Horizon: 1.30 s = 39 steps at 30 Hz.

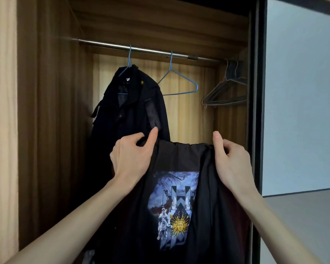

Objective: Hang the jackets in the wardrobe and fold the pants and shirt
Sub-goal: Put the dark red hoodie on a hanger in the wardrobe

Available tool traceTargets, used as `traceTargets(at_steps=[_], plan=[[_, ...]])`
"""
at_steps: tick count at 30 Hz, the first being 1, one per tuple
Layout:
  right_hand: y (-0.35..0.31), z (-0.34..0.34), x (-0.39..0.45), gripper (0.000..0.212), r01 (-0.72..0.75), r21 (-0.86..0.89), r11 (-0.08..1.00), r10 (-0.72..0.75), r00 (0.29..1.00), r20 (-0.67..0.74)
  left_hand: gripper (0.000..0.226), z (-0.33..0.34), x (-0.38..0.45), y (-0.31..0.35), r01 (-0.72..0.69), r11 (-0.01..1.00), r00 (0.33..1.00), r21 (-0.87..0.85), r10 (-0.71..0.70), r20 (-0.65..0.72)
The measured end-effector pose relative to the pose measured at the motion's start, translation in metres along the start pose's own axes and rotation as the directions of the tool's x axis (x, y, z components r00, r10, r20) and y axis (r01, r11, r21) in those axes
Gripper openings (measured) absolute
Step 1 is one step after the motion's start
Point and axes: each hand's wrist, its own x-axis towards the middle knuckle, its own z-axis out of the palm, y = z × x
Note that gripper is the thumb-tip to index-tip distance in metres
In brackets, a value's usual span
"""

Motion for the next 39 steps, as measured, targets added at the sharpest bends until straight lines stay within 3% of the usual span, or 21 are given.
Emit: traceTargets(at_steps=[16, 22, 26, 29, 32, 35, 39], plan=[[0.063, 0.059, 0.07, 0.069, -0.072, 0.055, 0.996, 0.066, 0.993, 0.093, 0.074, 0.054, 0.072, 0.021, -0.091, 0.992, 0.993, 0.089, 0.097, -0.066], [0.053, 0.077, 0.11, 0.062, -0.075, 0.138, 0.988, 0.069, 0.997, 0.045, 0.071, 0.067, 0.103, 0.029, -0.145, 0.972, 0.983, 0.182, 0.162, -0.081], [0.018, 0.084, 0.169, 0.047, 0.038, 0.201, 0.979, -0.026, 0.998, -0.063, 0.071, 0.078, 0.112, 0.028, -0.176, 0.958, 0.979, 0.226, 0.194, -0.062], [-0.016, 0.093, 0.221, 0.053, 0.186, 0.081, 0.979, -0.177, 0.979, -0.104, 0.071, 0.082, 0.111, 0.025, -0.212, 0.945, 0.971, 0.249, 0.233, -0.057], [-0.043, 0.104, 0.27, 0.058, 0.217, -0.188, 0.958, -0.222, 0.975, -0.005, 0.07, 0.083, 0.111, 0.024, -0.23, 0.935, 0.969, 0.269, 0.247, -0.029], [-0.062, 0.119, 0.307, 0.042, 0.192, -0.314, 0.93, -0.153, 0.977, 0.146, 0.071, 0.082, 0.108, 0.023, -0.248, 0.925, 0.966, 0.287, 0.257, 0.004], [-0.073, 0.139, 0.328, 0.018, 0.068, -0.233, 0.97, -0.009, 0.97, 0.245, 0.075, 0.079, 0.101, 0.021, -0.258, 0.911, 0.963, 0.323, 0.27, 0.007]])
